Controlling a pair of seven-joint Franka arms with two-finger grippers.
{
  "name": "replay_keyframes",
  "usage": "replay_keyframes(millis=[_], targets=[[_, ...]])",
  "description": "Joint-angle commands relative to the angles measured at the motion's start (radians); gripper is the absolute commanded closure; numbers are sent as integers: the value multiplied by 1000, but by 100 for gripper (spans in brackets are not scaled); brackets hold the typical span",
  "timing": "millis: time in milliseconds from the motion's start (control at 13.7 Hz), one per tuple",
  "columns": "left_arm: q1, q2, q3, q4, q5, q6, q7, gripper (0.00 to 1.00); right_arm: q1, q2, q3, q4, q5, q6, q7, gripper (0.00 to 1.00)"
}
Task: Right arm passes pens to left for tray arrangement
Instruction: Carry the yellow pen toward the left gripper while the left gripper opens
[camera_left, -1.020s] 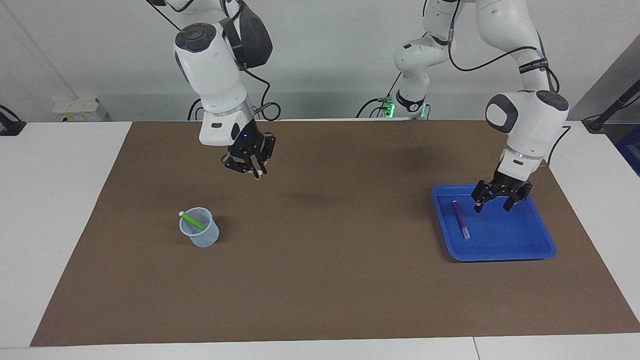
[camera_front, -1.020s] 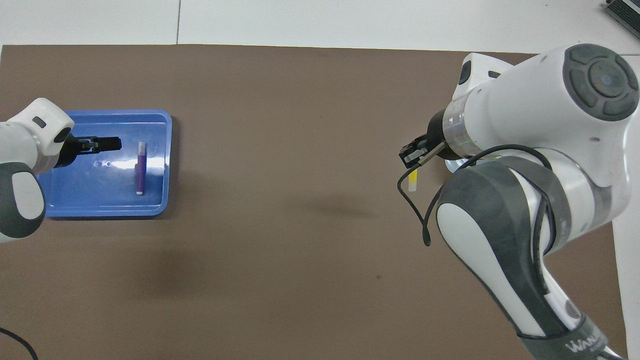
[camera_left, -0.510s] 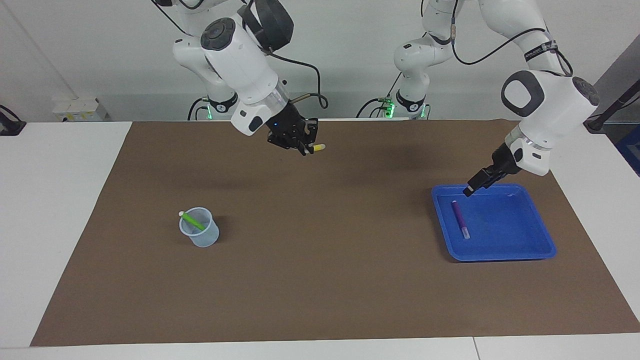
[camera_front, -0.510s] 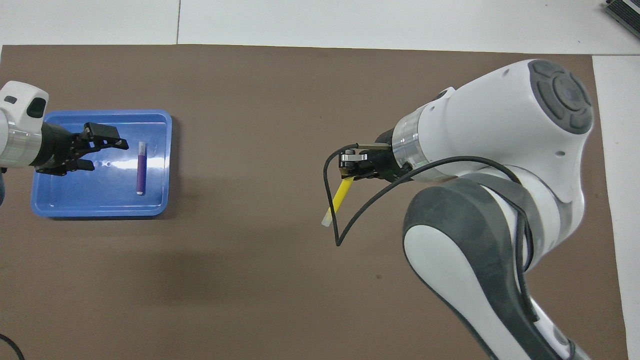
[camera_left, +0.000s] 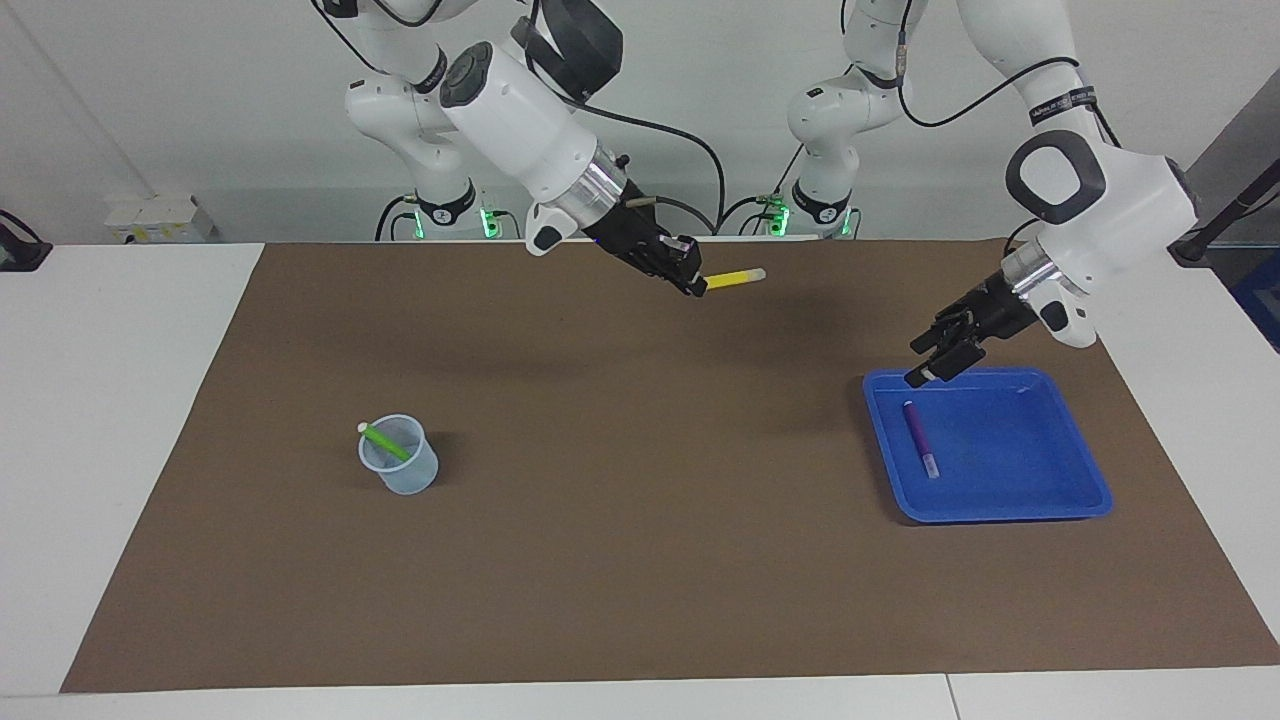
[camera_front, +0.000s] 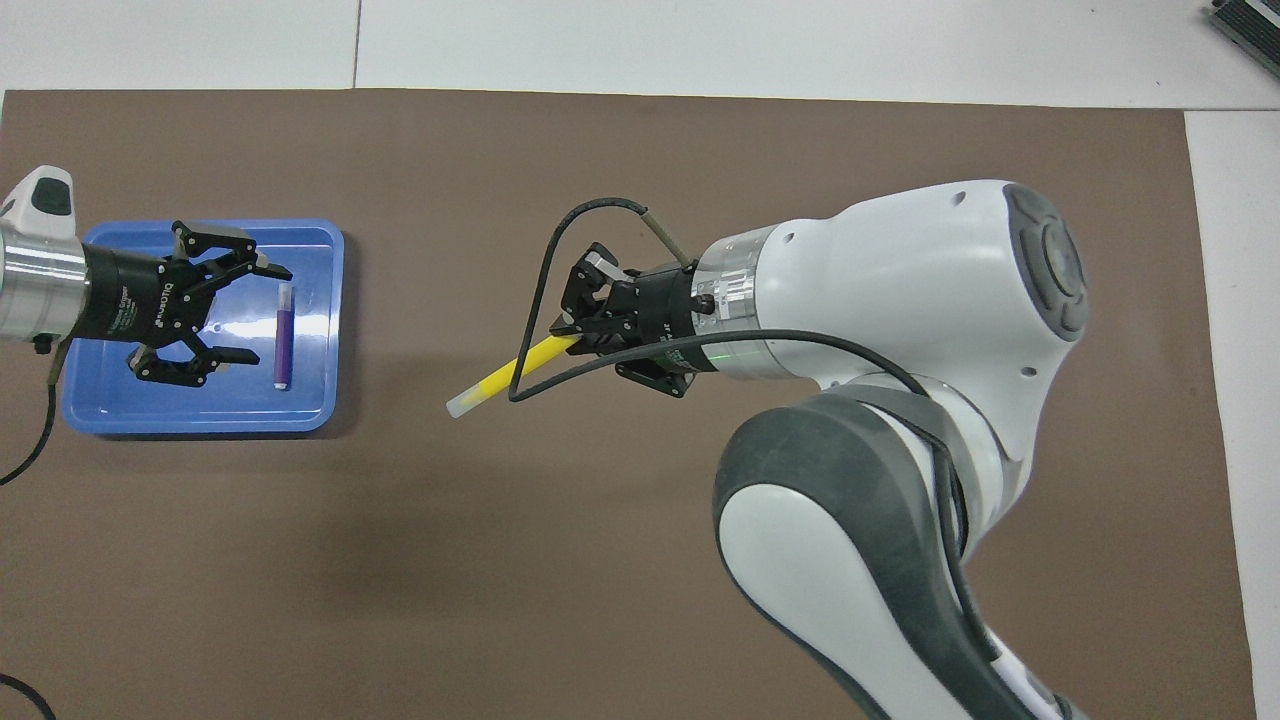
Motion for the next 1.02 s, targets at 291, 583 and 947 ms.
replay_keyframes(millis=[291, 583, 947], targets=[[-16, -171, 0, 46, -18, -151, -426, 1, 39, 10, 6, -15, 57, 53, 59, 100], [-81, -243, 0, 42, -18, -163, -661, 3, 39, 10, 6, -18, 57, 53, 58, 100], [-237, -272, 0, -7, -24, -97, -976, 5, 39, 10, 6, -20, 57, 53, 52, 100]])
